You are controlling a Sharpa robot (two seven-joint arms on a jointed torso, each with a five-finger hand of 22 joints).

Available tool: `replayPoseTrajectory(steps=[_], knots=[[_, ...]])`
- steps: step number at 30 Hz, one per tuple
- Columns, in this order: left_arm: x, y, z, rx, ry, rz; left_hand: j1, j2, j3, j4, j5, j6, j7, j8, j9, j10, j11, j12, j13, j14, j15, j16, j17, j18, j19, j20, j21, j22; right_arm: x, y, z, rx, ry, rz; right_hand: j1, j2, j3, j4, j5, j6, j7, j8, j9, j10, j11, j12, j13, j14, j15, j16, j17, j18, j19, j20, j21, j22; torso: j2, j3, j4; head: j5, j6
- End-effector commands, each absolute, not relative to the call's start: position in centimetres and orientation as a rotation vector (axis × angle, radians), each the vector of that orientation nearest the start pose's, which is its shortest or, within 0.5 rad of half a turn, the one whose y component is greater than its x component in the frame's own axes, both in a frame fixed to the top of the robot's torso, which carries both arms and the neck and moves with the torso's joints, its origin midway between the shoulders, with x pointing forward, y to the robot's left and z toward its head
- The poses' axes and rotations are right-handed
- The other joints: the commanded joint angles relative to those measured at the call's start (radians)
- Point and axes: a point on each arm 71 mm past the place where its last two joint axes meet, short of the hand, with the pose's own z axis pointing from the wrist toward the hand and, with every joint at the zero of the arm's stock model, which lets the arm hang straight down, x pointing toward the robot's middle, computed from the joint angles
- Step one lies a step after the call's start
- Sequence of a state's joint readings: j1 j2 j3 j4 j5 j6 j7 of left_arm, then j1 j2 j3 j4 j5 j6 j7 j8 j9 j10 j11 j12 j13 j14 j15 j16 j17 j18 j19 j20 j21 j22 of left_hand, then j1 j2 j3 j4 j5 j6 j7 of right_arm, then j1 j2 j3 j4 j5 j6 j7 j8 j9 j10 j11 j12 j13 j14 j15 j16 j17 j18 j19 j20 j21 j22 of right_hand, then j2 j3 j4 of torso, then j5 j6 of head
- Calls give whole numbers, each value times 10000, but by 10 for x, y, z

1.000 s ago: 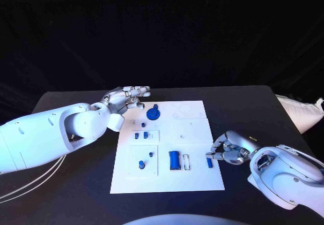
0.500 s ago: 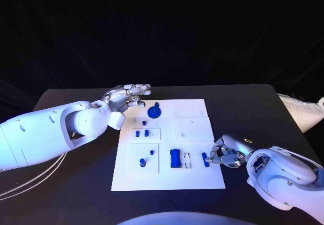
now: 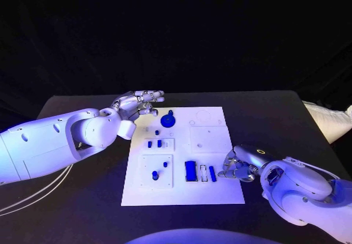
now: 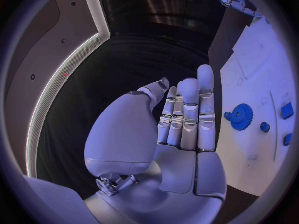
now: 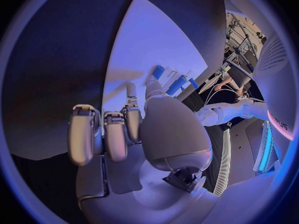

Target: Assemble the parts on the task board

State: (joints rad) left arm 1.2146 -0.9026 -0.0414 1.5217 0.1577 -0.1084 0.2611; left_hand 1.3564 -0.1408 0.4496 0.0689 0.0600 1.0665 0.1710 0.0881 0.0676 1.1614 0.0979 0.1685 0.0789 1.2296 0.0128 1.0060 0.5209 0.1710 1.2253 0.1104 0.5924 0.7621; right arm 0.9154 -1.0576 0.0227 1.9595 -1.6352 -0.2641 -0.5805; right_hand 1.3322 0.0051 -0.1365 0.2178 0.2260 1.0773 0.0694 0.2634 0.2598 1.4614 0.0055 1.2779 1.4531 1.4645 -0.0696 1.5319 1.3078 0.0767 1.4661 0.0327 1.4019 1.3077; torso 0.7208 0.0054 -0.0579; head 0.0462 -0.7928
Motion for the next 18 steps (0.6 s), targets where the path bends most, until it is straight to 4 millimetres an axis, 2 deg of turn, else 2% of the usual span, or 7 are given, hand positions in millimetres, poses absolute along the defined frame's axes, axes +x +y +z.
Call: replayPoseTrajectory(steps=[1, 5, 11, 18], knots=[[486, 228, -180, -13089, 15487, -16887, 2, 67, -38, -26, 43, -53, 20, 26, 8, -87, 8, 56, 2, -46, 11, 42, -8, 116, 42, 32, -53, -8, 354, -199, -250, -914, 19786, 3741, 147, 37, -12, -36, -66, 70, 12, -56, -16, 157, -145, -25, -636, 937, -68, 33, 2037, -204, 153, -47, 43, 60, 3, -2, 1, -7, -26], [486, 228, -180, -13091, 15485, -16882, 2, 67, -38, -26, 43, -53, 20, 26, 8, -87, 8, 56, 2, -46, 11, 42, -8, 116, 42, 32, -53, -8, 354, -197, -251, -996, 19706, 3744, 161, 37, -11, -45, -79, 79, 9, -55, -11, 161, -147, -16, -629, 939, -70, 37, 2043, -205, 154, -48, 45, 64, -5, -9, -8, 8, -33], [486, 229, -180, -13096, 15483, -16873, 2, 67, -38, -26, 43, -53, 20, 26, 8, -87, 8, 56, 2, -46, 11, 42, -8, 116, 42, 32, -53, -8, 353, -195, -249, -924, 19518, 3863, 183, 61, 0, -54, -79, 99, 2, -52, -3, 164, -153, -13, -625, 939, -73, 37, 2044, -207, 157, -51, 50, 72, -13, 2, -14, 30, -27], [487, 229, -180, -13094, 15479, -16871, 2, 67, -38, -26, 43, -53, 20, 26, 8, -87, 8, 56, 2, -46, 11, 42, -8, 116, 42, 32, -53, -8, 351, -190, -245, -474, 19298, 4325, 105, 64, -37, -3, -66, 109, 12, -63, 6, 171, -148, -7, -617, 940, -74, 38, 2047, -209, 161, -55, 55, 80, -9, -1, 2, 16, 1]])
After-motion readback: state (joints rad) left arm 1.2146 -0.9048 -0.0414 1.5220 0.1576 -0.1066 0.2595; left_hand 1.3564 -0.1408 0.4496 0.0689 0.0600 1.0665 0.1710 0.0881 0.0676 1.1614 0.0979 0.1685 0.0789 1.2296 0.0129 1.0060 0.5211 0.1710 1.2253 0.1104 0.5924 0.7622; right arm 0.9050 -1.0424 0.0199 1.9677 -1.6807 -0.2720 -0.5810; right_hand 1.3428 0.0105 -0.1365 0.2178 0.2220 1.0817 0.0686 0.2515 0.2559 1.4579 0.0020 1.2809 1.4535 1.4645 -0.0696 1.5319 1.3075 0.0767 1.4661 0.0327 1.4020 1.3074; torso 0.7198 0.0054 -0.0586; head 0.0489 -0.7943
